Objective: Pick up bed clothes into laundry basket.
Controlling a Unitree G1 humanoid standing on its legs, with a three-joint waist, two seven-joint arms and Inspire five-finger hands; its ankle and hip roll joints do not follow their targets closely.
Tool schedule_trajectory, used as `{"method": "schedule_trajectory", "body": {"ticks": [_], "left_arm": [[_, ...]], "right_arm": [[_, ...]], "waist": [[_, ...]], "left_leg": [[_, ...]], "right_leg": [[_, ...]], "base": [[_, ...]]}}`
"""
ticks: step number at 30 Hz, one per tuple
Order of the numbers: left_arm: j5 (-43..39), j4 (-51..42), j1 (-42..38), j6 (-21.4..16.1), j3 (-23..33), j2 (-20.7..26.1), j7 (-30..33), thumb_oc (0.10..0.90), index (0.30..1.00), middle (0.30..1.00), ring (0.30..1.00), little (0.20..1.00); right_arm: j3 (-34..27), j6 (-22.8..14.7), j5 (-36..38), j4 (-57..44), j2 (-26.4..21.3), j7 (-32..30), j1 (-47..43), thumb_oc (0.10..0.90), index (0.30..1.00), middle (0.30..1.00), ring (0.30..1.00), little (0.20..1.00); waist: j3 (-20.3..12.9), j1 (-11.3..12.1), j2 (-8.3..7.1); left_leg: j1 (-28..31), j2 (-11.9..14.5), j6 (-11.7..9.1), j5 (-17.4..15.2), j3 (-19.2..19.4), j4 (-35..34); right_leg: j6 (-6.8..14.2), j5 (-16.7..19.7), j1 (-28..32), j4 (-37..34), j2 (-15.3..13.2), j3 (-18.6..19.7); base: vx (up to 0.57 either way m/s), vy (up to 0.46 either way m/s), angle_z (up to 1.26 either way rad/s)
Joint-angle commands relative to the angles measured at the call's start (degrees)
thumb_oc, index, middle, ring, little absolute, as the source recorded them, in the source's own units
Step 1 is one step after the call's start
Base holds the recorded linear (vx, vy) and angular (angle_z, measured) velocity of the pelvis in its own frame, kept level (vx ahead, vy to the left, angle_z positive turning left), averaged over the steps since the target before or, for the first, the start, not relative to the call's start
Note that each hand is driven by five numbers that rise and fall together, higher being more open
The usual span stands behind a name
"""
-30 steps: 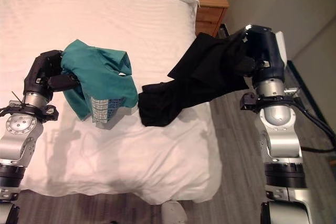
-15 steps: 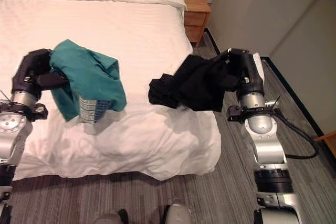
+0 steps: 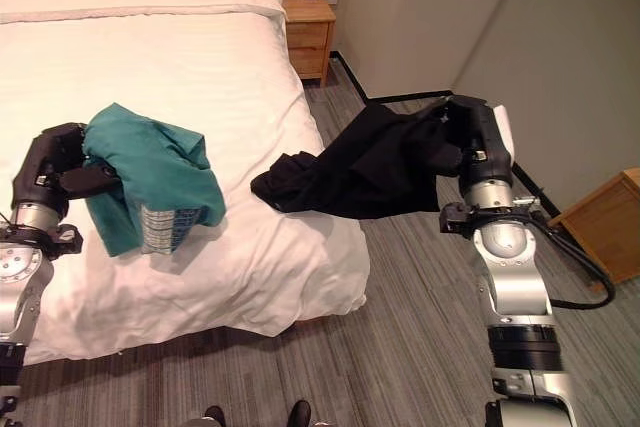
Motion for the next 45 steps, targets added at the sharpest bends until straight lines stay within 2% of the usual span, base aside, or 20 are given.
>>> {"method": "schedule_trajectory", "body": {"ticks": [1, 6, 7, 10, 11, 12, 15, 16, 19, 20, 22, 24, 25, 26, 28, 31, 32, 34, 37, 45], "left_arm": [[0.97, -6.73, -5.89, -5.97, 0.8, 3.86, 0.11, 0.4, 0.3, 0.3, 0.3, 0.3], [-1.16, -6.96, -5.94, -6.47, 0.28, 3.82, 1.87, 0.4, 0.3, 0.3, 0.3, 0.3], [-1.69, -7.15, -5.31, -6.71, 0.84, 5.03, 2.78, 0.4, 0.3, 0.3, 0.3, 0.3], [-2.76, -7.62, -4.6, -7.33, 1.99, 6.28, 3.73, 0.4, 0.3, 0.3, 0.3, 0.3], [-4.13, -8.14, -3.72, -8.06, 2.59, 6.89, 4.65, 0.4, 0.3, 0.3, 0.3, 0.3], [-4.46, -8.11, -3.41, -8.25, 3.09, 6.94, 4.94, 0.4, 0.3, 0.3, 0.3, 0.3], [-4.71, -9.84, -2.88, -8.96, 3.84, 6.68, 5.22, 0.4, 0.3, 0.3, 0.3, 0.3], [-5.11, -10.42, -3.92, -9.47, 2.71, 6.85, 4.32, 0.4, 0.3, 0.3, 0.3, 0.3], [-5.27, -9.29, -6.32, -9.8, 0.82, 7.3, 3.98, 0.4, 0.3, 0.3, 0.3, 0.3], [-5.33, -8.08, -8.05, -9.99, -1.13, 6.96, 4.2, 0.4, 0.3, 0.3, 0.3, 0.3], [-4.63, -7.17, -8.83, -9.83, -1.6, 7.37, 4.43, 0.4, 0.3, 0.3, 0.3, 0.3], [-3.77, -6.4, -10.05, -9.3, -1.91, 6.28, 4.23, 0.4, 0.3, 0.3, 0.3, 0.3], [-3.74, -6.46, -10.03, -9.27, -1.85, 6.24, 4.22, 0.4, 0.3, 0.3, 0.3, 0.3], [-2.48, -7.06, -9.02, -8.68, -0.39, 5.37, 3.67, 0.4, 0.3, 0.3, 0.3, 0.3], [-2.22, -7.42, -8.42, -8.33, 0.12, 5.24, 3.46, 0.4, 0.3, 0.3, 0.3, 0.3], [-1.51, -7.84, -7.62, -7.89, 1.19, 5.31, 3.49, 0.4, 0.3, 0.3, 0.3, 0.3], [-1.06, -7.88, -6.94, -7.75, 2.44, 5.95, 3.59, 0.4, 0.3, 0.3, 0.3, 0.3], [0.11, -8.11, -5.26, -7.42, 4.14, 6.62, 3.03, 0.4, 0.3, 0.3, 0.3, 0.3], [-1.02, -8.15, -4.08, -7.86, 5.13, 6.01, 3.03, 0.4, 0.3, 0.3, 0.3, 0.3], [-0.06, -8.31, -6.18, -7.36, 2.05, 3.49, 1.32, 0.4, 0.3, 0.3, 0.3, 0.3]], "right_arm": [[-2.37, -7.21, 2.34, -4.36, -3.52, -2.09, -5.19, 0.4, 0.3, 0.3, 0.3, 0.3], [-0.24, -7.74, 3.21, -5.07, -1.96, -3.03, -6.96, 0.4, 0.3, 0.3, 0.3, 0.3], [0.91, -8.07, 3.32, -5.07, -1.77, -3.69, -8.27, 0.4, 0.3, 0.3, 0.3, 0.3], [1.74, -8.72, 4.07, -5.06, -2.26, -4.11, -9.68, 0.4, 0.3, 0.3, 0.3, 0.3], [2.19, -9.48, 5.39, -5.19, -2.12, -4.42, -9.83, 0.4, 0.3, 0.3, 0.3, 0.3], [2.1, -9.43, 5.93, -5.61, -2.2, -4.09, -9.69, 0.4, 0.3, 0.3, 0.3, 0.3], [1.14, -9.05, 5.55, -7.65, -2.49, -3.63, -8.56, 0.4, 0.3, 0.3, 0.3, 0.3], [-1.17, -8.54, 4.71, -9.46, -2.67, -3.78, -6.38, 0.4, 0.3, 0.3, 0.3, 0.3], [-2.42, -8.15, 3.49, -11.13, -1.09, -3.96, -4.39, 0.4, 0.3, 0.3, 0.3, 0.3], [-2.4, -7.99, 2.29, -12.35, 0.23, -3.94, -3.05, 0.4, 0.3, 0.3, 0.3, 0.3], [-2.39, -7.73, 1.76, -12.26, 0.79, -4.05, -2.79, 0.4, 0.3, 0.3, 0.3, 0.3], [-1.49, -7.62, 1.25, -11.89, 2.18, -3.54, -2.81, 0.4, 0.3, 0.3, 0.3, 0.3], [-1.48, -7.64, 1.26, -11.86, 2.14, -3.53, -2.87, 0.4, 0.3, 0.3, 0.3, 0.3], [-1.23, -7.45, 1.14, -10.66, 2.05, -3.19, -3.74, 0.4, 0.3, 0.3, 0.3, 0.3], [-1.21, -7.39, 1.13, -10.43, 2.3, -2.91, -3.89, 0.4, 0.3, 0.3, 0.3, 0.3], [-0.29, -7.39, 1.38, -9.63, 3.12, -2.38, -4.63, 0.4, 0.3, 0.3, 0.3, 0.3], [0.44, -7.38, 1.34, -9.01, 3.41, -2.31, -5.22, 0.4, 0.3, 0.3, 0.3, 0.3], [1.15, -7.0, 1.26, -8.4, 3.69, -1.82, -5.44, 0.4, 0.3, 0.3, 0.3, 0.3], [1.55, -7.43, 2.42, -7.52, 2.76, -2.19, -5.91, 0.4, 0.3, 0.3, 0.3, 0.3], [-1.28, -6.71, 2.45, -7.65, 1.42, -1.51, -3.18, 0.4, 0.3, 0.3, 0.3, 0.3]], "waist": [[-4.56, 0.24, -3.96], [-1.96, 1.82, -3.84], [-2.35, 2.38, -3.93], [-3.46, 2.27, -3.06], [-5.08, 1.56, -1.85], [-5.92, 0.7, -1.31], [-8.04, -1.83, 0.05], [-8.36, -3.67, 0.28], [-7.1, -5.36, 0.3], [-3.55, -7.81, 1.72], [-2.23, -7.98, 2.39], [-1.06, -6.92, 4.66], [-1.11, -7.01, 4.57], [-2.85, -5.48, 4.74], [-3.48, -4.83, 4.5], [-4.77, -2.73, 3.29], [-6.17, -0.84, 1.96], [-8.02, 0.54, 1.12], [-8.39, 0.74, 0.49], [-9.46, -1.95, -0.42]], "left_leg": [[-13.38, -0.86, 1.05, 1.28, -1.61, 25.26], [-21.14, -0.26, 1.8, 5.41, -17.64, 34.56], [-20.14, -0.4, 2.53, 5.34, -25.64, 30.96], [-15.76, 0.74, 1.46, 7.01, -31.33, 24.57], [-10.2, -0.1, 0.07, 7.09, -40.17, 18.52], [-8.02, -0.03, -0.92, 6.26, -41.56, 16.21], [-3.76, 1.34, -0.99, 0.57, -38.9, 9.79], [-2.07, 0.85, 0.15, -5.58, -33.12, 7.87], [0.01, -0.09, 2.13, -9.18, -28.09, 5.94], [2.72, -0.95, 3.25, -9.71, -23.8, 3.86], [2.37, -1.26, 3.91, -8.88, -22.64, 3.64], [0.06, -2.2, 6.39, -6.64, -16.35, 4.32], [-0.12, -2.31, 6.38, -6.4, -16.43, 4.27], [-1.82, -4.01, 7.67, -4.86, -12.02, 2.71], [-1.65, -4.71, 8.1, -4.91, -10.63, 2.06], [-2.3, -5.91, 8.06, -4.5, -7.0, 1.41], [-2.46, -6.21, 6.88, -4.44, -3.73, -0.11], [-2.72, -5.77, 5.92, -4.04, -1.85, -0.77], [-3.88, -5.0, 4.33, -1.37, -0.17, -2.03], [-4.12, -4.97, 2.95, 2.54, 0.25, -5.02]], "right_leg": [[3.63, -0.76, 4.06, 0.31, -2.8, 4.47], [2.34, -0.59, 4.17, 1.49, -3.24, 10.6], [3.43, -0.14, 3.67, 2.52, -4.13, 14.79], [4.77, 0.1, 2.59, 3.55, -4.14, 19.51], [6.3, 0.67, 0.58, 4.79, -3.71, 26.28], [6.79, 0.62, -0.33, 5.01, -3.41, 28.79], [8.02, 0.13, -3.04, 6.07, -3.64, 33.28], [9.58, 0.06, -5.27, 7.86, -6.07, 35.63], [13.05, 7.0, -11.41, 14.23, -6.74, 38.34], [14.01, 17.35, -17.93, 19.32, -6.02, 37.61], [12.99, 16.84, -20.89, 22.52, -5.68, 34.91], [9.43, 10.67, -23.47, 38.05, -10.68, 18.46], [9.3, 10.72, -23.66, 38.12, -10.83, 18.39], [9.14, 6.86, -19.38, 43.26, -12.22, 10.18], [9.7, 5.71, -17.7, 43.34, -11.48, 8.76], [9.59, 3.52, -12.74, 36.59, -10.92, 2.54], [9.04, 0.1, -8.11, 24.68, -11.54, -1.9], [7.9, -4.5, -3.51, 13.46, -7.97, -1.28], [7.25, -1.49, -1.51, 3.19, -3.75, 2.99], [6.59, 1.45, -0.46, -0.49, -2.14, 4.17]], "base": [[-0.09, -0.207, 0.02], [-0.04, 0.072, -0.71], [0.08, 0.205, -0.98], [0.13, 0.297, -1.24], [0.13, 0.404, -1.73], [0.13, 0.552, -2.32], [0.0, 0.427, -1.84], [-0.1, 0.45, -1.03], [-0.19, 0.413, -1.06], [-0.36, 0.462, -1.61], [-0.44, 0.469, -1.07], [-0.43, 0.504, -0.78], [-0.38, 0.411, -1.26], [-0.25, 0.254, -1.07], [-0.2, 0.216, -1.25], [-0.11, 0.024, -1.13], [-0.05, -0.095, -1.02], [-0.08, -0.201, -1.21], [-0.07, -0.137, -0.69], [-0.06, -0.054, -0.03]]}}
